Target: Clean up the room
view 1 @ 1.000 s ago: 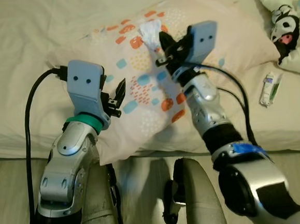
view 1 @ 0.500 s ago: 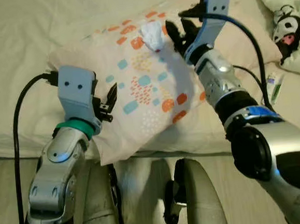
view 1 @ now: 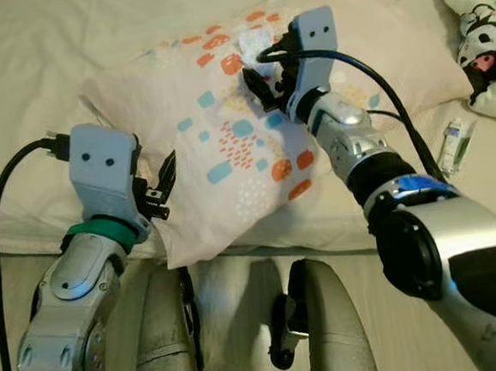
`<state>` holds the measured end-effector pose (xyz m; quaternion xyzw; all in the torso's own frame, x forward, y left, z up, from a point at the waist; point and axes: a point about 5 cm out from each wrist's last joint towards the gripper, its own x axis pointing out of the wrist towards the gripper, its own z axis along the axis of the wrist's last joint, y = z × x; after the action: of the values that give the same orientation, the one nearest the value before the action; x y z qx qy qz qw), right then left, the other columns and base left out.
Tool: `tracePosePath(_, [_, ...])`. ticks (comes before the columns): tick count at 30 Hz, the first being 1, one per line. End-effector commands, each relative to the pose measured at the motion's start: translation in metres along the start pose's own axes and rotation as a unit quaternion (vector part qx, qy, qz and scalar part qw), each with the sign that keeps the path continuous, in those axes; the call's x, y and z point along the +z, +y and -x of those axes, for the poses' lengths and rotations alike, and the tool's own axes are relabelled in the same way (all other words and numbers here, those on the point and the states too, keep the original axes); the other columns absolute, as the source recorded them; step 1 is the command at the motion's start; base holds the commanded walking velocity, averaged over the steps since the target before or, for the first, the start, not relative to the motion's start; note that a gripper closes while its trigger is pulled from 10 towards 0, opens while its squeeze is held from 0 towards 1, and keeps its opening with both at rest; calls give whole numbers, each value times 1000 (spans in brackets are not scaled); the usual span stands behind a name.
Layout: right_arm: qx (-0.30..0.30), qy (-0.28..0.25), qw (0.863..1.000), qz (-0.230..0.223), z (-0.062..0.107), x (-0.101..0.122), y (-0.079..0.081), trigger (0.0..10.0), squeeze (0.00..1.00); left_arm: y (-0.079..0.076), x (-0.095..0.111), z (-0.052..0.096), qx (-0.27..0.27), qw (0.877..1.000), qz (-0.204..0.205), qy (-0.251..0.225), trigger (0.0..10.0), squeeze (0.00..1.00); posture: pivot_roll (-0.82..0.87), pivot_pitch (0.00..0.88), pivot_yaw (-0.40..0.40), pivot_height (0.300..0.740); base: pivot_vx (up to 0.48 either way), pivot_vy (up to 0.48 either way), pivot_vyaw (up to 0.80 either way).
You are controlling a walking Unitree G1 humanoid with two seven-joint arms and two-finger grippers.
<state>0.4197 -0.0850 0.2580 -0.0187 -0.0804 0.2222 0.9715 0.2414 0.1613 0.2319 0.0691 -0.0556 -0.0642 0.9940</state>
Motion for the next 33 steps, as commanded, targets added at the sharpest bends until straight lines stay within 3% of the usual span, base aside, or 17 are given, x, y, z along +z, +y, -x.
tracePosePath(1, [-5,20,1000,2,2,-8,-1,4431,0,1,-2,5,8,1000,-1,10,10000,0,406,417,-72,615,0,0,0])
tracePosePath(2, [-12,18,1000,9,2,-6,-3,980,0,2,-2,7,11,1000,-1,12,10000,0,409,418,-74,615,0,0,0])
tracePosePath(3, [-12,18,1000,9,2,-6,-3,980,0,2,-2,7,11,1000,-1,12,10000,0,409,418,-74,615,0,0,0])
tracePosePath(4, [-17,16,1000,13,2,-4,-5,0,0,2,-3,9,12,1000,-1,13,10000,0,407,419,-75,615,0,0,0])
tracePosePath(8, [-25,8,999,30,2,1,-8,0,0,1,-2,9,12,1000,1,15,10000,0,395,415,-75,615,0,0,0])
tracePosePath(23, [-24,-13,999,27,2,9,-12,0,0,-5,-4,-5,0,1000,11,12,10000,0,337,359,-80,615,0,0,0])
tracePosePath(26, [-9,-53,998,19,1,19,-11,0,0,-13,-4,-23,-16,1000,25,-2,10000,0,251,303,-82,615,0,0,0])
tracePosePath(30, [-2,-77,997,21,2,23,-10,0,0,-17,-6,-29,-23,999,31,-6,10000,0,197,270,-78,615,0,0,0])
tracePosePath(31, [3,-101,995,27,4,25,-9,1255,0,-21,-6,-34,-30,999,37,-8,10000,0,160,251,-78,615,0,0,0])
tracePosePath(32, [3,-101,995,27,4,25,-9,1255,0,-21,-6,-34,-30,999,37,-8,10000,0,160,251,-78,615,0,0,0])
tracePosePath(33, [5,-123,992,21,7,25,-9,4902,0,-25,-7,-40,-36,998,42,-10,10000,0,129,234,-73,615,0,0,0])
